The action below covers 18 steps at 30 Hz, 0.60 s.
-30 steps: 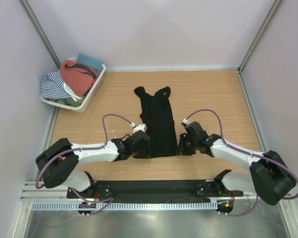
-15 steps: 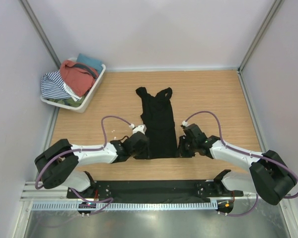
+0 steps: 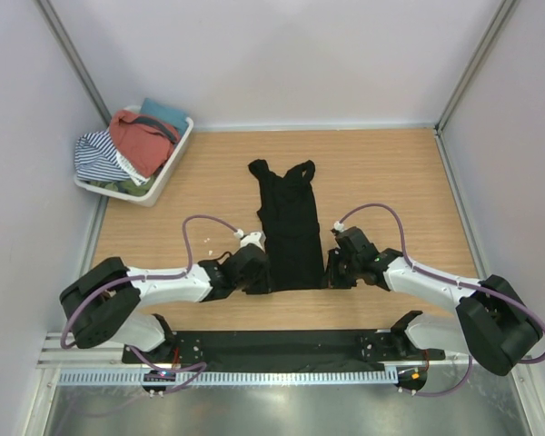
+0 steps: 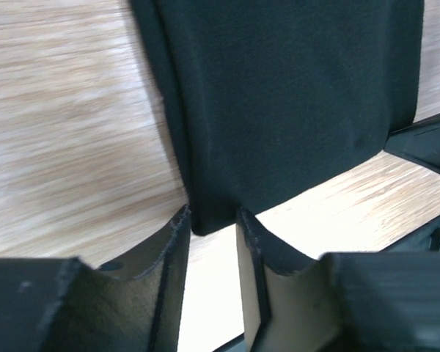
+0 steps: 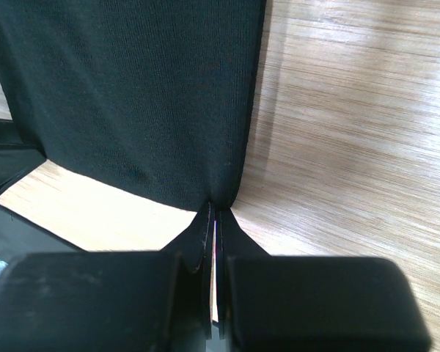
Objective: Fold and stack the tank tops
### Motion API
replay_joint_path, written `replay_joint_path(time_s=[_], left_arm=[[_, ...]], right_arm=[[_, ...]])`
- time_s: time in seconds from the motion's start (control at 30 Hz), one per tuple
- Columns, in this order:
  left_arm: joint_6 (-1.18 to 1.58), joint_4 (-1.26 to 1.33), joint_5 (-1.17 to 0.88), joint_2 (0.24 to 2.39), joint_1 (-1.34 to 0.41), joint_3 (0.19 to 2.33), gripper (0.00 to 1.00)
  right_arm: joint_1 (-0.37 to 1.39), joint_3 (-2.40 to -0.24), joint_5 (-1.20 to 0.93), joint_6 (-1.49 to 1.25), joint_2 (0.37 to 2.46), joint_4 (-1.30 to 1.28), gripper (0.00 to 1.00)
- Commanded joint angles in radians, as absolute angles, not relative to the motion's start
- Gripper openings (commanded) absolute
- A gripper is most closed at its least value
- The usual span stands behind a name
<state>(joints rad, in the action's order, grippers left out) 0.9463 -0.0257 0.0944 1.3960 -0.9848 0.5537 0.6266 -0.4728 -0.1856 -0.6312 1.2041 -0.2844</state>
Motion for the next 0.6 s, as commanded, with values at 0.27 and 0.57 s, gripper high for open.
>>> replay_joint_path(time_s=[0.27,0.57], left_arm=[[0.936,-0.084,0.051,1.454,-0.991,0.580,0.00],[0.934,-0.294,0.018,1.289,-1.008,0.607,0.00]], right_arm=[[0.661,-0.503,-0.161,-0.632,1.146,-0.333,0.01],[0.721,-0.581,-0.114,-0.641,1.000,-0.521,0.01]])
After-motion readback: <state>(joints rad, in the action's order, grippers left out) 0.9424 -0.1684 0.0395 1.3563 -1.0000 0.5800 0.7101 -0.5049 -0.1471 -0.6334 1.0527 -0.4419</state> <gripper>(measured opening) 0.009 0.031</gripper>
